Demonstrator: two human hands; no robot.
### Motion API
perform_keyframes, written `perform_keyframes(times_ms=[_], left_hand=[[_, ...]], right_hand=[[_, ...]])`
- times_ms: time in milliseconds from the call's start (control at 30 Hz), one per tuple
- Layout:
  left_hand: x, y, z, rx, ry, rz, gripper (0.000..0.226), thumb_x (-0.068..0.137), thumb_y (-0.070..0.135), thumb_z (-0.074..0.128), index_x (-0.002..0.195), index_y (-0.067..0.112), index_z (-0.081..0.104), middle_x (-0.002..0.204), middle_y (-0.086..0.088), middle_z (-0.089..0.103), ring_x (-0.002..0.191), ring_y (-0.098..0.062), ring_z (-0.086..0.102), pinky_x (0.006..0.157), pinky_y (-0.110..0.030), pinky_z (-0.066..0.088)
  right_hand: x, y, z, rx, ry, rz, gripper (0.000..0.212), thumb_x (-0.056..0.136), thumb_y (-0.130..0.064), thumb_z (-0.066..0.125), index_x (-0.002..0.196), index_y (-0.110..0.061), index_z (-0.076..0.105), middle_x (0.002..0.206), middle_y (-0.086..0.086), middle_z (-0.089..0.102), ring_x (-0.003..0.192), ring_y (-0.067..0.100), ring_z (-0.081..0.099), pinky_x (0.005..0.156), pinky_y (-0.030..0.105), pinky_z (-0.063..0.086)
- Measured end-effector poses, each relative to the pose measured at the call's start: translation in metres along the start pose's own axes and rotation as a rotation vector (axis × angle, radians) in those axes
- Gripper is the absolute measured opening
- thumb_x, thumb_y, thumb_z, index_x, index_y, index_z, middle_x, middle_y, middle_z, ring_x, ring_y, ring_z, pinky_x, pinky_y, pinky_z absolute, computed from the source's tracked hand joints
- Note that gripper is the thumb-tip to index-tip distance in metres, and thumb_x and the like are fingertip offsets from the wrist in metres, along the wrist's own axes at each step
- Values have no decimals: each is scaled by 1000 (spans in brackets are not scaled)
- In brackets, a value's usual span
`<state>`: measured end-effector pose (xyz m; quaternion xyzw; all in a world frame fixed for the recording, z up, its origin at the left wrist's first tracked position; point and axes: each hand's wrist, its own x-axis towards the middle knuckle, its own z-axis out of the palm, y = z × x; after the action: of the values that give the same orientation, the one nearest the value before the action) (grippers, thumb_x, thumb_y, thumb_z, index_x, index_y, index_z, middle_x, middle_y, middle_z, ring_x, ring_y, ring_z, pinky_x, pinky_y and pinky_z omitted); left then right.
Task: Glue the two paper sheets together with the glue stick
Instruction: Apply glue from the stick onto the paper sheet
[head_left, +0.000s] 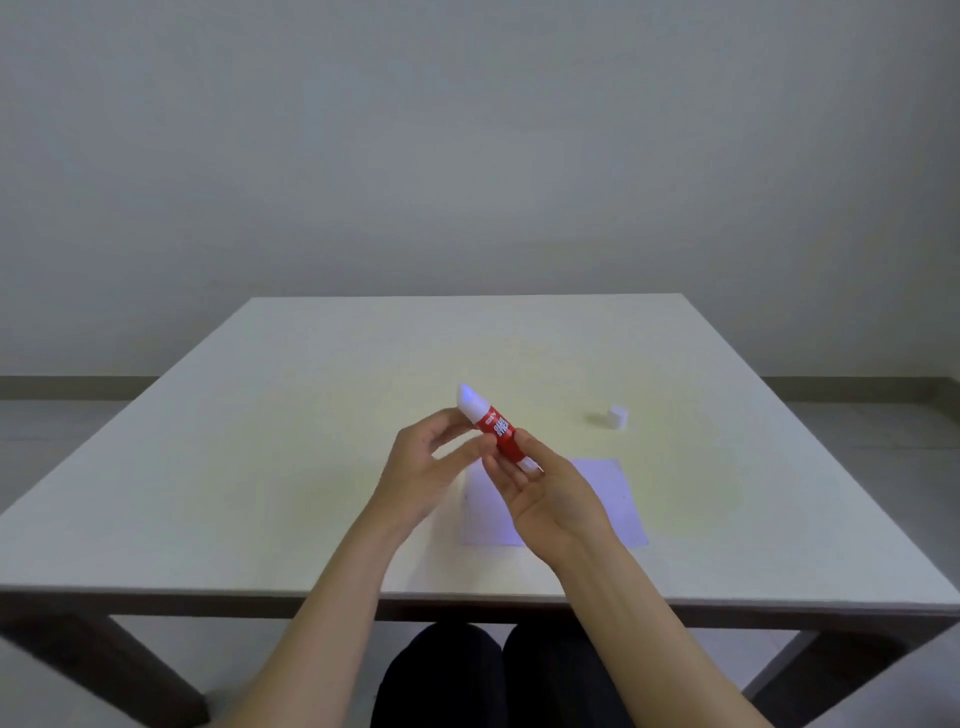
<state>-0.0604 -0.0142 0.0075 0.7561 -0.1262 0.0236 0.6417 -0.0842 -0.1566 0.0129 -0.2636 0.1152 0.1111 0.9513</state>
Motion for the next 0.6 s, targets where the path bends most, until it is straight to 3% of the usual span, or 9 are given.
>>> perform_keyframes(times_ms=[67,133,267,333,400,533,600], left_hand=[[5,7,4,-44,155,4,12,74,29,74,85,27,75,90,9,76,92,-4,69,83,-21,48],[12,12,1,-19,261,-19,7,70,32,76,77,31,76,81,13,76,80,-1,69,74,-20,46],[30,20,-21,206,475,-33,6,63,46,75,63,46,69,65,31,68,62,6,62,57,-15,41],[38,24,-35,382,534,-53,9,68,48,71,60,48,66,62,37,63,59,-2,58,52,-22,38],[44,23,-44,517,538,-73,13,75,50,64,62,46,65,62,38,61,57,-11,55,49,-26,34],[54,14,-51,650,600,-121,44,83,51,57,49,23,63,52,13,63,54,-14,53,47,-25,31],[57,11,-52,683,613,-139,48,85,49,55,47,21,61,52,10,61,52,-12,52,47,-25,32]], right_hand=[[2,1,7,-51,-27,-23,22,93,-6,54,112,4,58,86,16,71,68,22,74,61,26,60],[2,0,11,-267,-21,-98,32,93,-12,57,122,-1,53,102,15,69,73,21,73,64,27,59],[-2,5,0,-1333,98,-416,50,87,-28,65,134,-20,47,125,-2,56,87,17,63,78,24,46],[-5,12,-10,-1801,-7,-574,45,87,-34,61,130,-22,53,131,-4,49,110,19,54,87,26,41],[-7,20,-18,-2108,-114,-635,47,88,-41,55,130,-21,53,138,-2,42,122,22,43,94,30,35],[-7,26,-25,-2371,-164,-656,49,89,-45,48,127,-14,52,136,4,43,121,25,37,95,36,29],[-7,28,-27,-2432,-188,-654,45,90,-42,47,121,-11,55,127,5,51,115,26,40,93,36,29]])
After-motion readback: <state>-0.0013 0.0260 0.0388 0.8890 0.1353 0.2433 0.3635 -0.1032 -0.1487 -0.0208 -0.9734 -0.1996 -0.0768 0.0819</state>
